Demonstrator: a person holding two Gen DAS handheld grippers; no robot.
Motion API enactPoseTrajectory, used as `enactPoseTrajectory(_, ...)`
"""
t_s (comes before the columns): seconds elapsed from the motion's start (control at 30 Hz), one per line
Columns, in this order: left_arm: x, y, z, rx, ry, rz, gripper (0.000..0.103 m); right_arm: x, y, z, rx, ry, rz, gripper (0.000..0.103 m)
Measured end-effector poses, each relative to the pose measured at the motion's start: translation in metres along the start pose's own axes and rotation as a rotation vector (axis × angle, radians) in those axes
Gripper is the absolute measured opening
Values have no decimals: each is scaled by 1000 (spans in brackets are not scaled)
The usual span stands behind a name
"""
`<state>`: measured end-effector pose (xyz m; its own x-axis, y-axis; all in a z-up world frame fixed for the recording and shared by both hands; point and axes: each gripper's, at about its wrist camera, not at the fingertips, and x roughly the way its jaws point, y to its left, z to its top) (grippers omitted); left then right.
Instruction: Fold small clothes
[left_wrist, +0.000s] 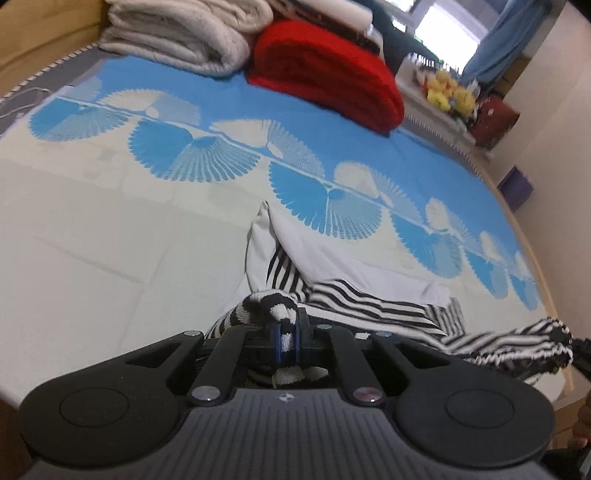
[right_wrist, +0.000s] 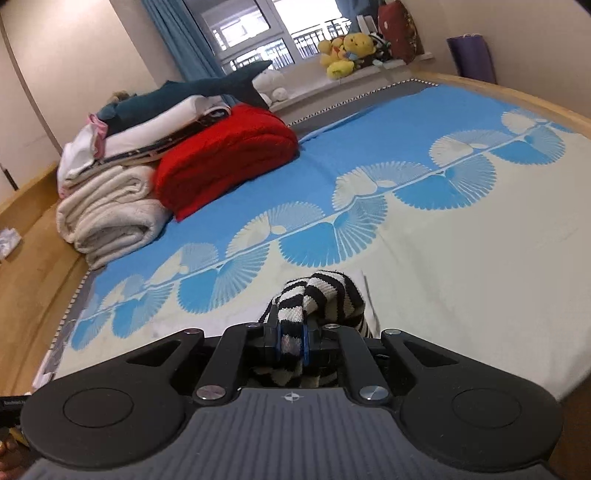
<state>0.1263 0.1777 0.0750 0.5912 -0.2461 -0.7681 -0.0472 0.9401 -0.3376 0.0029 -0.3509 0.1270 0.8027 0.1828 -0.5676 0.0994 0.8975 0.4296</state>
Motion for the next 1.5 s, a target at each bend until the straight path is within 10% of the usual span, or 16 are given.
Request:
enactPoseTrajectory(0.27,109,13,12,-46,120,76,7,125,-14,10,-97,141,-114,10)
enactPoseTrajectory(0.6,138,20,29,-103,112,82,22,184,-24,0,-31,216,-198,15)
enactPoseTrajectory(1.03,101,33,20,-112,59,46,59,157,-40,0,29,114,-205,47)
enactPoseTrajectory(1.5,87,15,3,-64,73,-3,71,114,-50,4,73,-31,-189,48)
